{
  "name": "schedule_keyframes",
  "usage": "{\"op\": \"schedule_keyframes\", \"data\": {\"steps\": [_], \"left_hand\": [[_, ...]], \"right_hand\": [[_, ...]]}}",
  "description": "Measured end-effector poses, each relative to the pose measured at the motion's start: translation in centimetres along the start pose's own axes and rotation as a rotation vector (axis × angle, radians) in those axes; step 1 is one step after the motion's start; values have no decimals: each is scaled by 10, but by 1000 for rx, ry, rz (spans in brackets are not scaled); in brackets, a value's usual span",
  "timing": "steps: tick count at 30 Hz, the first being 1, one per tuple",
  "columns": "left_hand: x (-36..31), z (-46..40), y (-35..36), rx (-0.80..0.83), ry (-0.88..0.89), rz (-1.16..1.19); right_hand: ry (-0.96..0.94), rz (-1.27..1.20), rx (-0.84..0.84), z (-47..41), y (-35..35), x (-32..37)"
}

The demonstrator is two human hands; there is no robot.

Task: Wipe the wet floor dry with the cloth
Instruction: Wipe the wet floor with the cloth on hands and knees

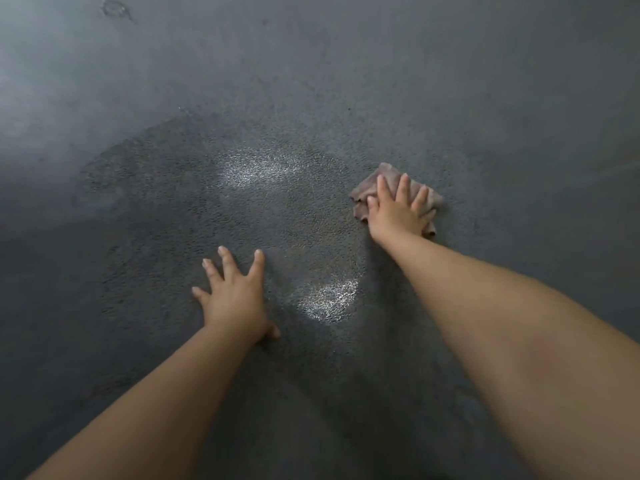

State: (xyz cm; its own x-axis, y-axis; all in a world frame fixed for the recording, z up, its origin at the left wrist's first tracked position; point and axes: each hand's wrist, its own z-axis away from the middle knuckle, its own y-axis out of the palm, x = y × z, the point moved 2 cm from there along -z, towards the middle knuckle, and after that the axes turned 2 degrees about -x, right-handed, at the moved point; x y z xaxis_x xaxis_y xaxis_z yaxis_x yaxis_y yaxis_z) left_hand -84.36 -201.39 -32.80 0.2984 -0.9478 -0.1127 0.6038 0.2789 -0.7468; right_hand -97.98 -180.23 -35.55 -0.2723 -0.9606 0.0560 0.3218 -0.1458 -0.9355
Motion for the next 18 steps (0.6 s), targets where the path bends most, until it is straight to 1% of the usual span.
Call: {"op": "schedule_keyframes", "data": {"steps": [2, 4, 9, 11, 12, 15, 18], "left_hand": [[-1, -1, 1, 6, 2, -18], [-1, -2, 2, 8, 5, -25], [1, -8, 4, 41, 7, -14], [2, -10, 4, 52, 9, -5], [3, -10, 4, 56, 12, 0], [6, -10, 6, 57, 23, -2], [8, -10, 5, 31, 37, 1]], "right_hand": [[15, -9, -15, -9, 0, 35], [-76, 14, -8, -13, 2, 73], [-501, 74, 77, 2, 7, 169], [-645, 118, 96, 10, 12, 189], [-678, 127, 87, 10, 14, 192], [-656, 88, 19, -9, 9, 173], [-482, 53, -42, -42, -3, 128]]}}
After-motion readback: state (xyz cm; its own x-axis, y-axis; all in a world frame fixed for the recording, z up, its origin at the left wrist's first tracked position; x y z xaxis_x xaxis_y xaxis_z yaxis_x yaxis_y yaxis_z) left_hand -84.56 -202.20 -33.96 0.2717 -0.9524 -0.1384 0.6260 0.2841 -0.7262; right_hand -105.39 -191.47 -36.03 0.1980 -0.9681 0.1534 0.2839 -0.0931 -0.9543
